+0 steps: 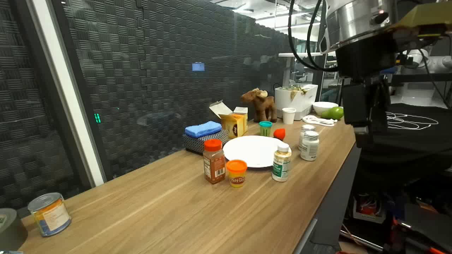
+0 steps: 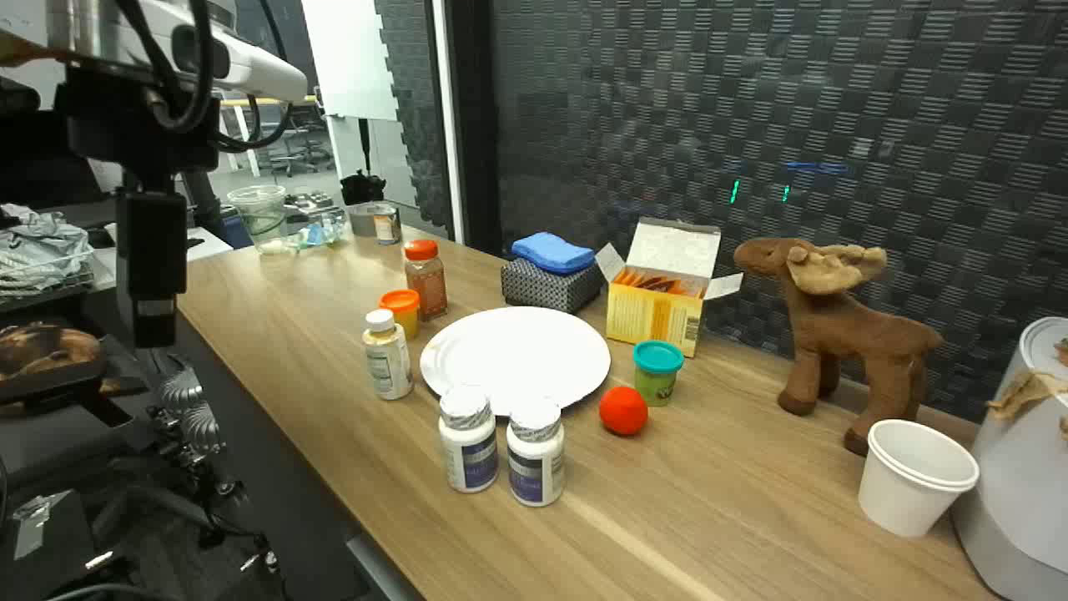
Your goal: Put all the objects surrounding the plate onto the plate.
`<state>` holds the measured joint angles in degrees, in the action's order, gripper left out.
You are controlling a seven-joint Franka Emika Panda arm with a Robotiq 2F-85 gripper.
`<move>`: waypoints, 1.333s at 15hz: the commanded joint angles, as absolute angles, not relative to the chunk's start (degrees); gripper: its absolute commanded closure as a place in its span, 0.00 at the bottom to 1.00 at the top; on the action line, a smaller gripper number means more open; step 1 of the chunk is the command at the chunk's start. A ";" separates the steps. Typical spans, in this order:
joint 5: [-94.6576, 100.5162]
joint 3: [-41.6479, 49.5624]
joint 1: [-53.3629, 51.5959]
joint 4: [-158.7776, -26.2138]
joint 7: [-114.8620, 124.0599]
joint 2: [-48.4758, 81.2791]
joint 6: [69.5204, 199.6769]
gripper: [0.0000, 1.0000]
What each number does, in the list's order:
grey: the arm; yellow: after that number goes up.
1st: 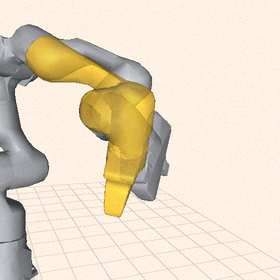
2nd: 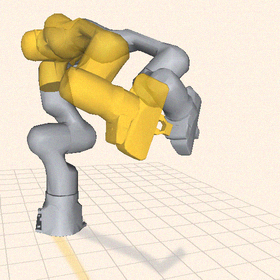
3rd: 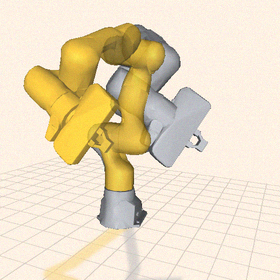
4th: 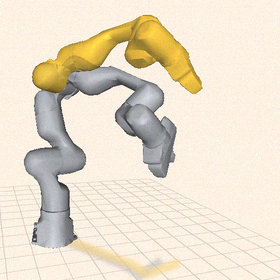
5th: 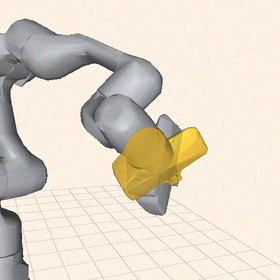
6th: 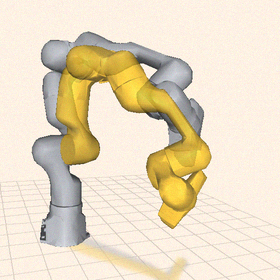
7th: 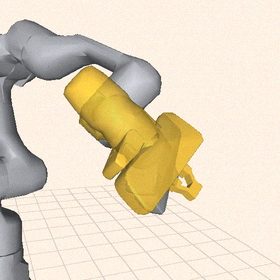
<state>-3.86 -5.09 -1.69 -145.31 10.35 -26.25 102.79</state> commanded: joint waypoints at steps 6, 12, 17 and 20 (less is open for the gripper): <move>-3.80 -4.97 -1.79 -144.77 10.38 -26.36 102.64 0.00; -3.80 -4.97 -1.79 -144.77 10.38 -26.36 102.64 0.00; -2.92 -8.32 -3.81 -139.28 11.82 -19.95 104.57 0.00; -3.37 -11.65 -6.03 -132.77 14.54 -13.45 107.42 0.00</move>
